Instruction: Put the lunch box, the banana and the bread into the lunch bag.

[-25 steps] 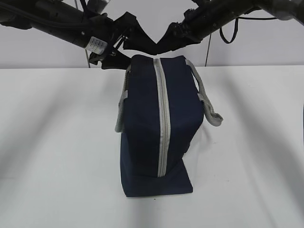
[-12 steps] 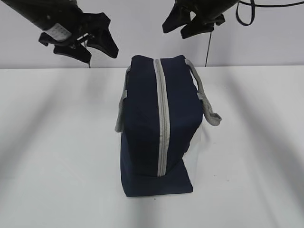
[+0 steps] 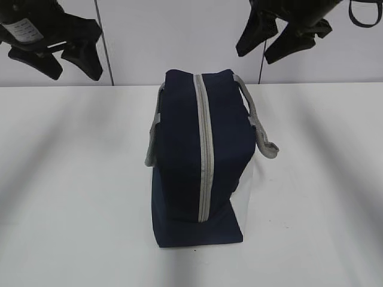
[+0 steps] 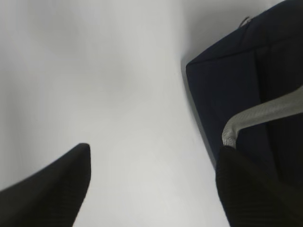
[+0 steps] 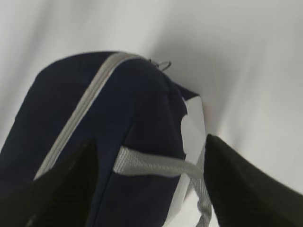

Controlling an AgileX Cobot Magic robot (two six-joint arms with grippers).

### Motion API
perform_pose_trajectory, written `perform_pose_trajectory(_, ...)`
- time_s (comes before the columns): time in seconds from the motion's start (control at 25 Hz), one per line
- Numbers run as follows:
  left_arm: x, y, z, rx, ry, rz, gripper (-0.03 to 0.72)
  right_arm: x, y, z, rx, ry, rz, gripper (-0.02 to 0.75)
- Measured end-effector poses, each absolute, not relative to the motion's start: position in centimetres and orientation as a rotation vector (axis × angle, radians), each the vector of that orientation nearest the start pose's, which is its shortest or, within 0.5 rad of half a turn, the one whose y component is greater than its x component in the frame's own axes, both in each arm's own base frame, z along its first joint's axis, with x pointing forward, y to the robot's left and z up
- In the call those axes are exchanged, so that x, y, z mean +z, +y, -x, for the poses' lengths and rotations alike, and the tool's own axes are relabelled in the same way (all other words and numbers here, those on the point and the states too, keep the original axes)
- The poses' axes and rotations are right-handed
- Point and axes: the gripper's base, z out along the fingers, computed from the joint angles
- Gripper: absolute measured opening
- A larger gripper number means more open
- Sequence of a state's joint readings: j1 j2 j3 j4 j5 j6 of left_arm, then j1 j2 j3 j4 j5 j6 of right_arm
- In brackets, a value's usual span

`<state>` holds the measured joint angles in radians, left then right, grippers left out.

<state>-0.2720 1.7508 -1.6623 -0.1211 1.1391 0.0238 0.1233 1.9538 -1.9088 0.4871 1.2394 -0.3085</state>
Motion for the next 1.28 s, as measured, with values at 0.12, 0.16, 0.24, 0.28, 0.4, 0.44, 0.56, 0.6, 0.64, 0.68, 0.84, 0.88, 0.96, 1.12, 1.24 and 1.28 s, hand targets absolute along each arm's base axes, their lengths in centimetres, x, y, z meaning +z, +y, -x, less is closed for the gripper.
perform_pose_trajectory(0.12, 33.5, -10.8, -35.5, -0.208, 2.723, -0.362, 0.539, 32.2, 8.8, -39.4, 0.614, 2.684, 0.461, 0.516)
perform_pose_trajectory(0.16, 33.7, -10.6, -35.2, -0.194, 2.724, -0.362, 0.539, 31.8, 8.7, -38.6, 0.603, 2.702, 0.455, 0.516)
perform_pose_trajectory(0.24, 33.9, -10.1, -34.3, -0.165, 2.728, -0.348, 0.539, 31.9, 8.2, -37.0, 0.567, 2.696, 0.434, 0.516)
perform_pose_trajectory(0.28, 34.0, -9.9, -33.8, -0.151, 2.731, -0.342, 0.539, 31.8, 8.0, -36.0, 0.544, 2.696, 0.427, 0.516)
perform_pose_trajectory(0.4, 33.9, -9.1, -31.7, -0.117, 2.750, -0.320, 0.539, 31.9, 7.3, -33.1, 0.500, 2.677, 0.398, 0.516)
perform_pose_trajectory(0.44, 33.9, -8.8, -30.8, -0.109, 2.752, -0.313, 0.538, 31.7, 7.2, -32.2, 0.494, 2.677, 0.389, 0.516)
perform_pose_trajectory(0.56, 34.2, -7.9, -27.9, -0.106, 2.734, -0.298, 0.534, 32.1, 6.7, -29.1, 0.473, 2.642, 0.371, 0.516)
perform_pose_trajectory(0.6, 34.2, -7.6, -26.9, -0.108, 2.727, -0.291, 0.533, 32.0, 6.6, -28.2, 0.471, 2.638, 0.367, 0.516)
perform_pose_trajectory(0.64, 34.3, -7.2, -25.6, -0.111, 2.714, -0.280, 0.532, 32.1, 6.4, -27.2, 0.461, 2.630, 0.368, 0.516)
perform_pose_trajectory(0.68, 34.3, -7.0, -24.6, -0.114, 2.707, -0.274, 0.531, 32.4, 6.2, -26.2, 0.447, 2.614, 0.370, 0.516)
perform_pose_trajectory(0.84, 34.1, -5.8, -20.5, -0.127, 2.672, -0.246, 0.530, 32.7, 5.5, -22.4, 0.414, 2.581, 0.368, 0.516)
perform_pose_trajectory(0.88, 34.0, -5.5, -19.5, -0.131, 2.663, -0.238, 0.529, 32.6, 5.4, -21.5, 0.408, 2.574, 0.368, 0.516)
perform_pose_trajectory(0.96, 33.9, -5.0, -17.5, -0.138, 2.638, -0.225, 0.529, 33.0, 5.1, -19.5, 0.395, 2.541, 0.365, 0.516)
perform_pose_trajectory(1.12, 33.9, -3.9, -13.9, -0.142, 2.574, -0.209, 0.527, 33.3, 4.1, -15.6, 0.326, 2.479, 0.324, 0.515)
perform_pose_trajectory(1.24, 33.7, -2.9, -11.0, -0.131, 2.507, -0.207, 0.508, 33.1, 3.4, -12.7, 0.281, 2.442, 0.276, 0.515)
perform_pose_trajectory(1.28, 33.6, -2.6, -10.2, -0.121, 2.491, -0.206, 0.496, 32.7, 3.2, -11.8, 0.275, 2.440, 0.257, 0.515)
